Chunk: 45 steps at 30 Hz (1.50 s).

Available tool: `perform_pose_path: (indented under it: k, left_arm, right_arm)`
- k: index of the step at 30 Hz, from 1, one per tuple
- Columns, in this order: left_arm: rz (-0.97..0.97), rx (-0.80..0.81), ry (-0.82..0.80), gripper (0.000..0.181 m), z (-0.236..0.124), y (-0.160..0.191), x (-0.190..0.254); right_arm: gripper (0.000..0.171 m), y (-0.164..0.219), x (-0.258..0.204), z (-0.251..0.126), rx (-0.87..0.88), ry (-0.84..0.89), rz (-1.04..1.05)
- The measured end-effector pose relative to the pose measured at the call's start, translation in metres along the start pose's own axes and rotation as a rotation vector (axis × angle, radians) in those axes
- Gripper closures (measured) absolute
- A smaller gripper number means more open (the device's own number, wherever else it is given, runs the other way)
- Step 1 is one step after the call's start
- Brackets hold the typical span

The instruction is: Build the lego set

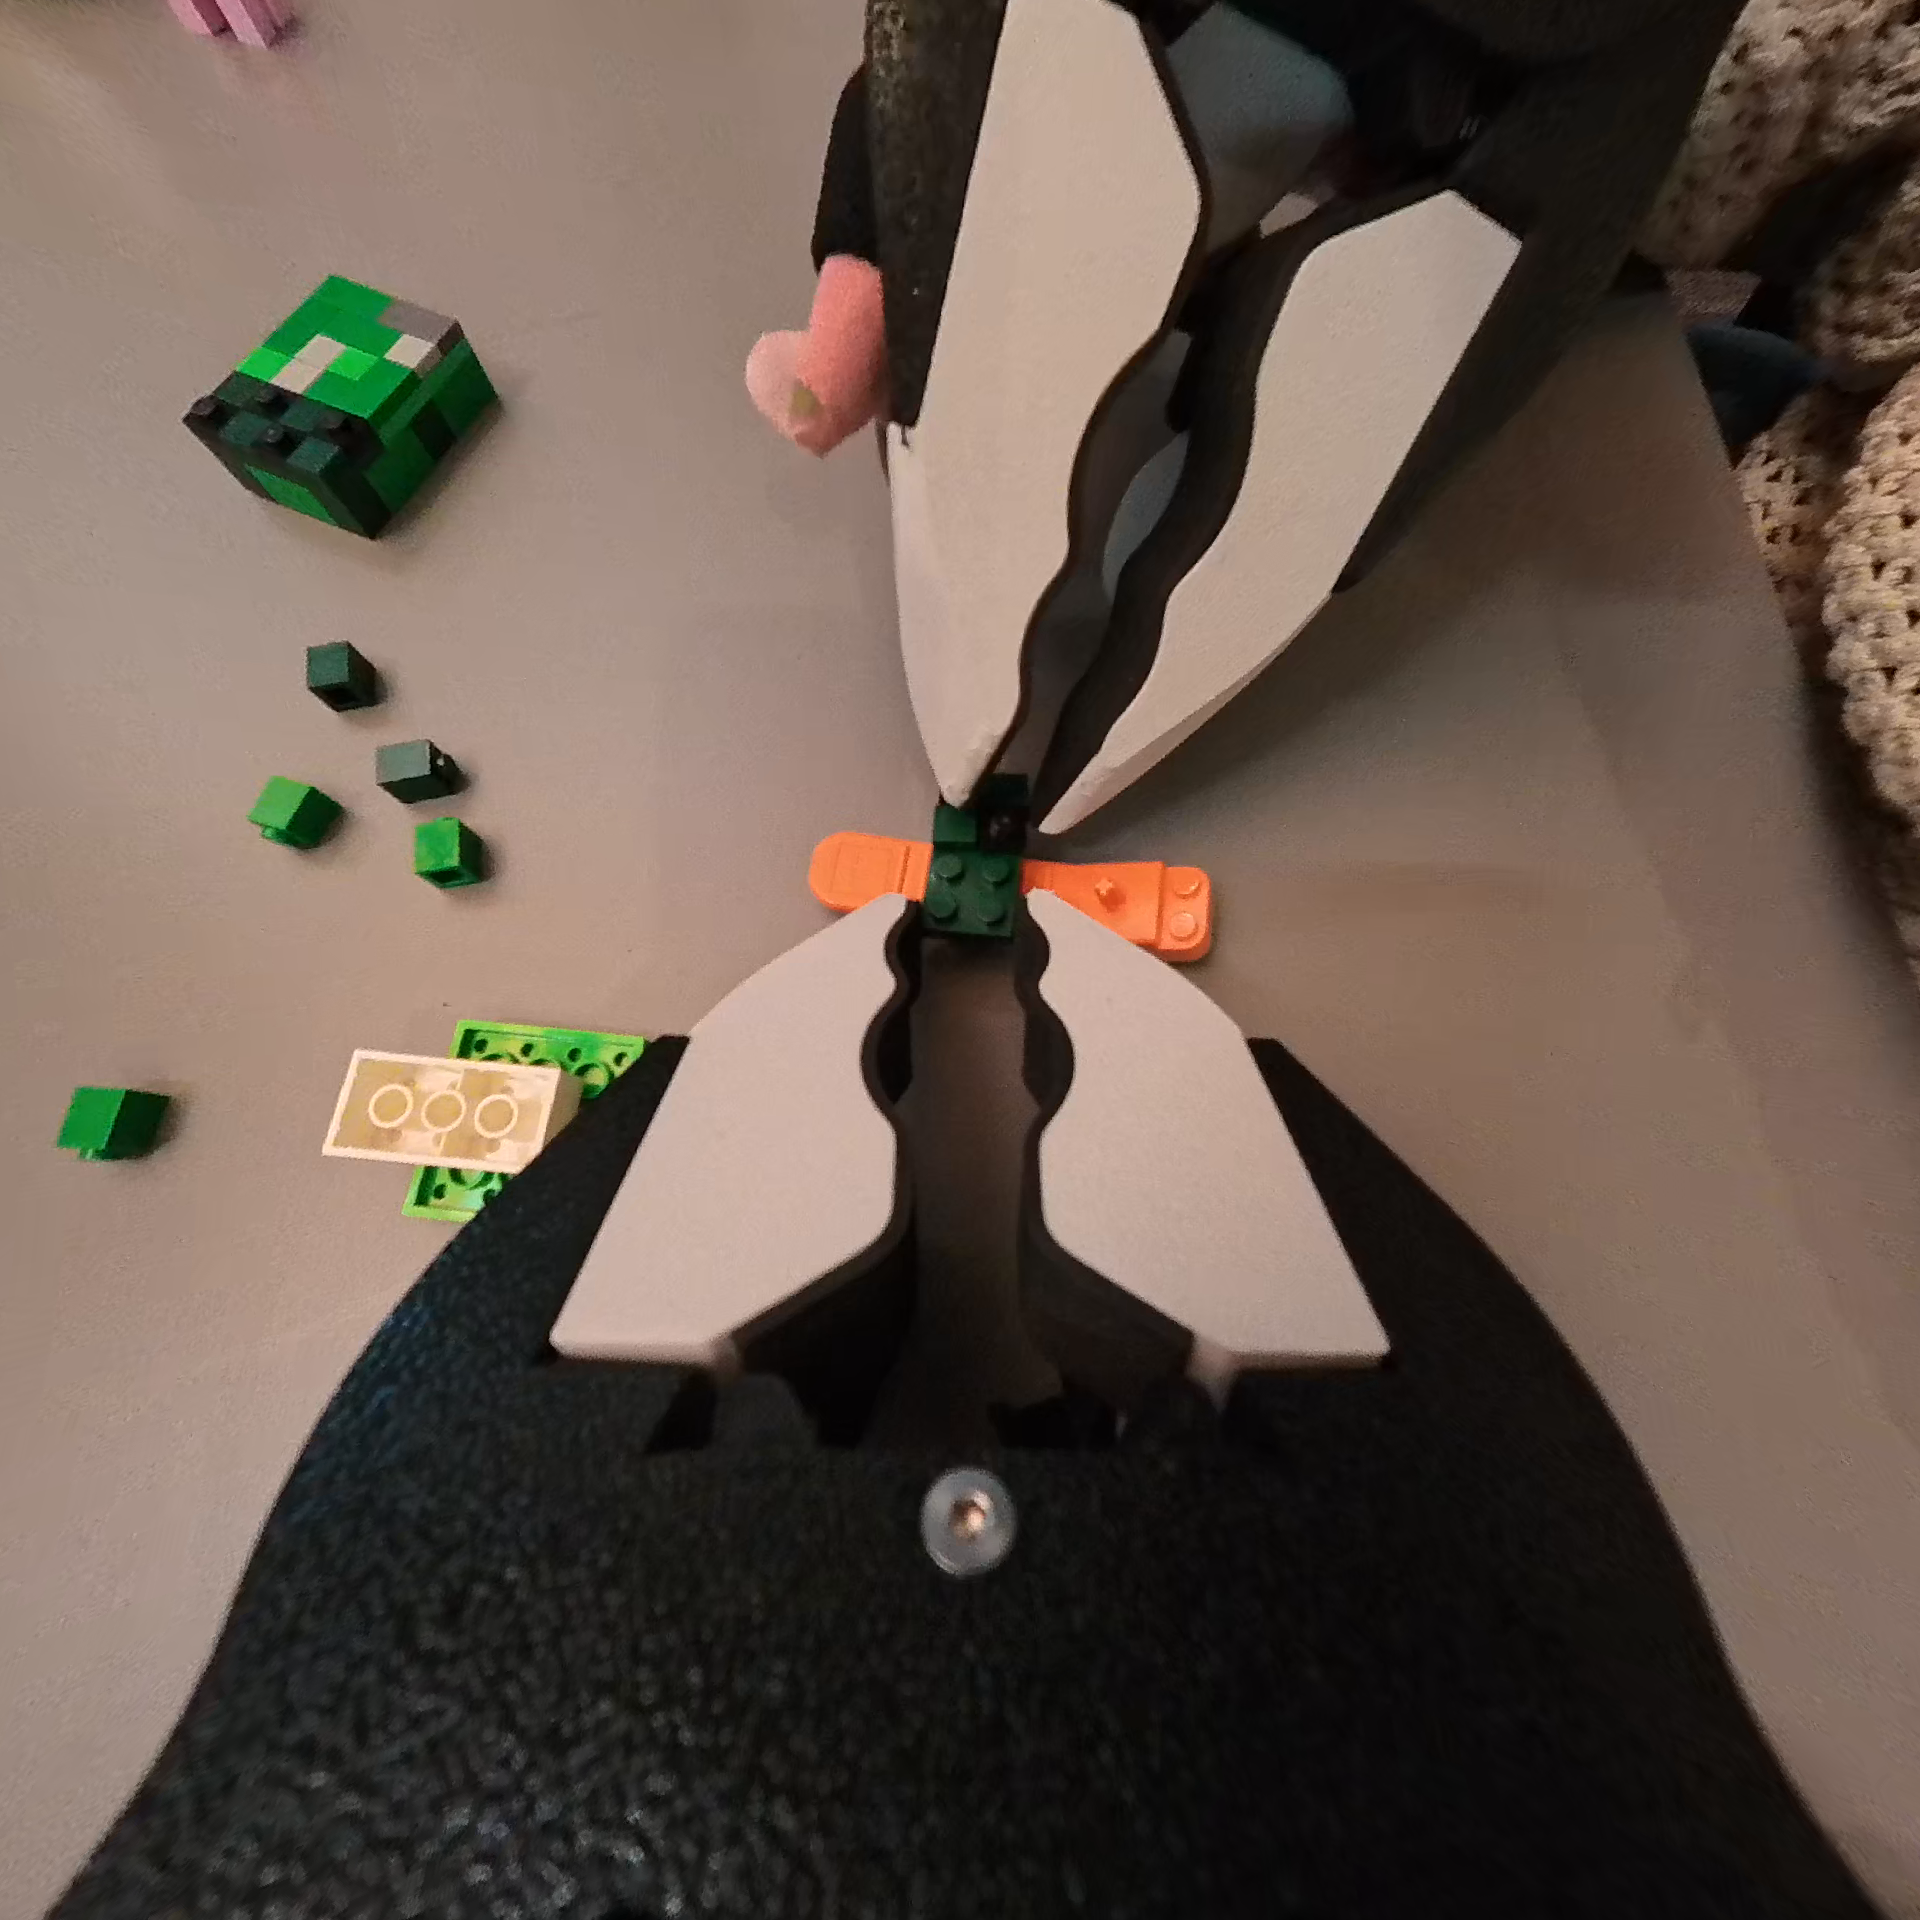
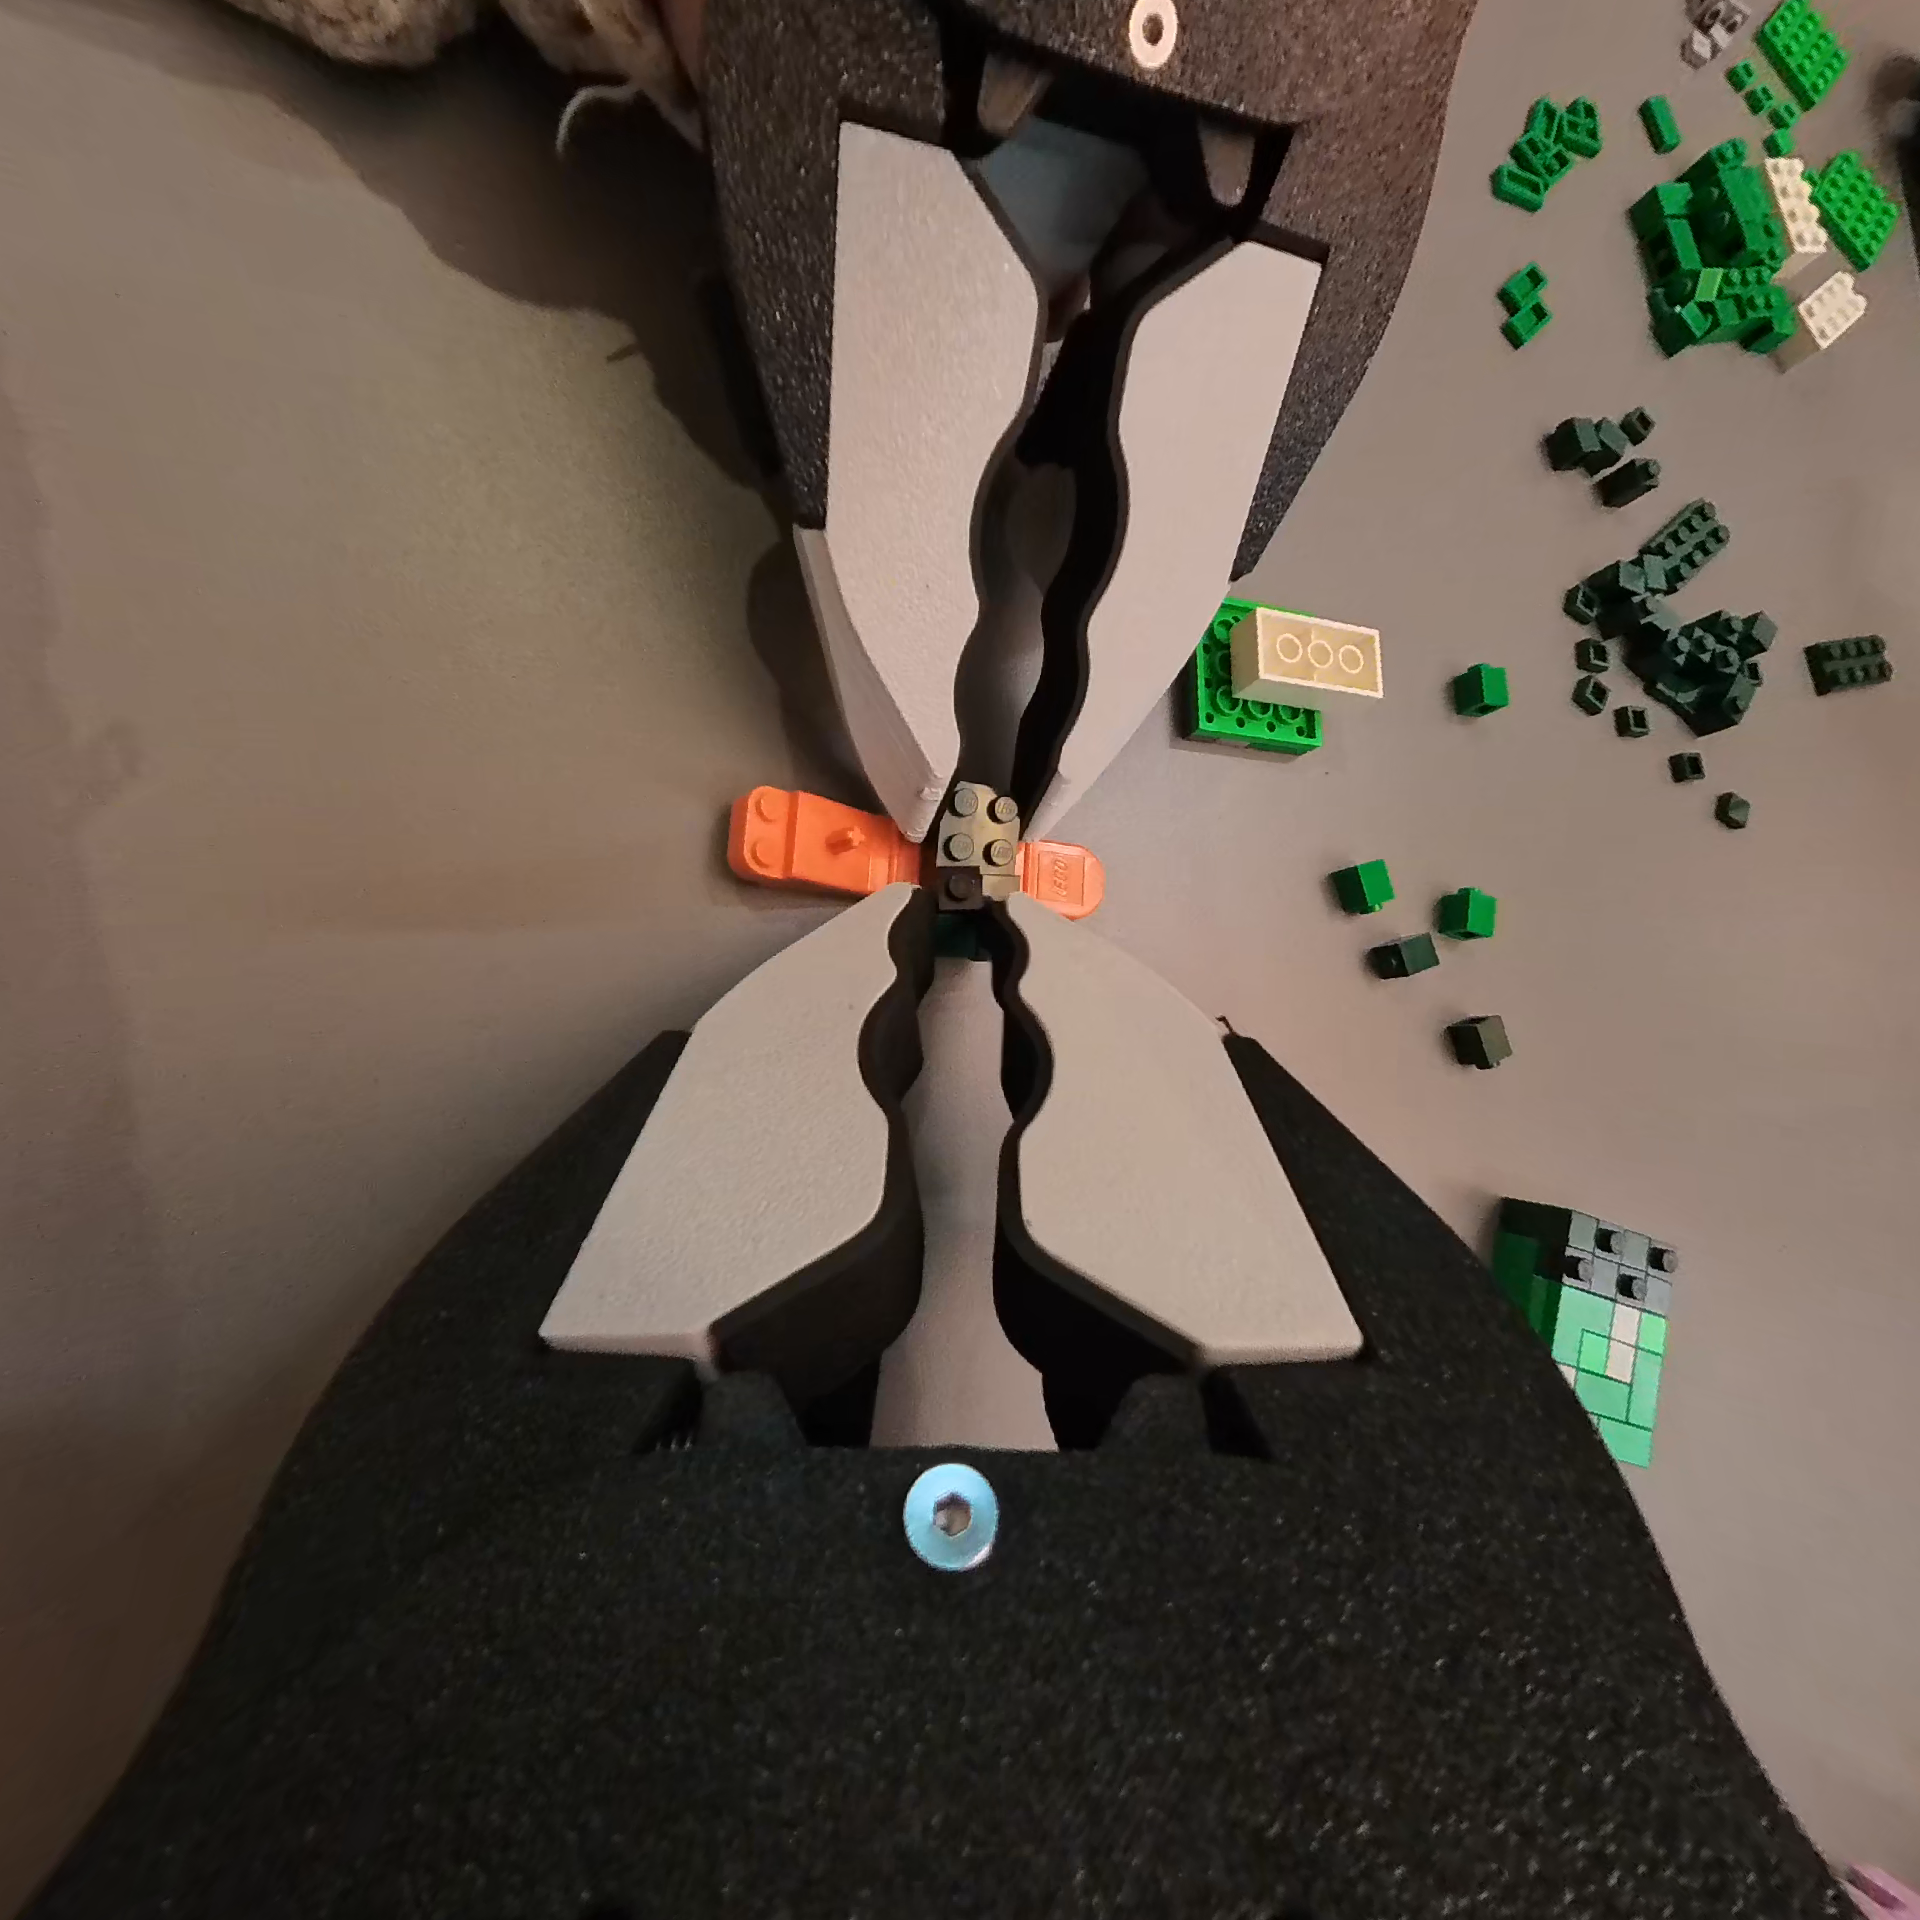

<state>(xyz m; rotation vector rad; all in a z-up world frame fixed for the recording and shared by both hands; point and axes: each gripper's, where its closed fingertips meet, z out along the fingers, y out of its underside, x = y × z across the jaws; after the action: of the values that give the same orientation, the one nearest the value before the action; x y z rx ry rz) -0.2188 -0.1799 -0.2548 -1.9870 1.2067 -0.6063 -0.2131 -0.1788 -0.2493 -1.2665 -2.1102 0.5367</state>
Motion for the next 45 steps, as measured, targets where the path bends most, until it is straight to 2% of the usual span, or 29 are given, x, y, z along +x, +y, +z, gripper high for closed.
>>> perform_pose_path:
  k: [5,9,14,20,24,32,36,45]
  left_arm:
    - [-0.010,0.000,-0.009,0.165,0.000,0.000,-0.002]
    - [-0.043,0.002,-0.039,0.165,-0.001,0.001,-0.007]
    - [-0.110,0.028,-0.069,0.165,-0.005,-0.001,-0.015]
    - [-0.188,0.081,-0.103,0.165,-0.014,-0.006,-0.025]
    - [-0.230,0.111,-0.112,0.165,-0.019,-0.008,-0.029]
    - [-0.250,0.116,-0.107,0.165,-0.019,-0.006,-0.031]
    - [-0.254,0.118,-0.095,0.165,-0.018,-0.007,-0.029]
    - [-0.246,0.111,-0.085,0.165,-0.015,-0.006,-0.026]
  right_arm:
    - [0.153,0.002,0.004,-0.004,0.000,0.034,0.005]
    - [0.135,0.004,0.010,-0.007,0.044,0.121,-0.016]
    - [0.128,-0.001,0.022,-0.010,0.035,0.350,-0.240]
    - [0.133,-0.008,0.040,-0.007,-0.080,0.636,-0.559]
    - [0.137,-0.008,0.045,0.002,-0.146,0.712,-0.674]
    - [0.146,-0.011,0.051,0.011,-0.182,0.748,-0.753]
    - [0.160,-0.012,0.052,0.010,-0.188,0.775,-0.785]
    - [0.162,-0.012,0.052,0.007,-0.190,0.807,-0.806]
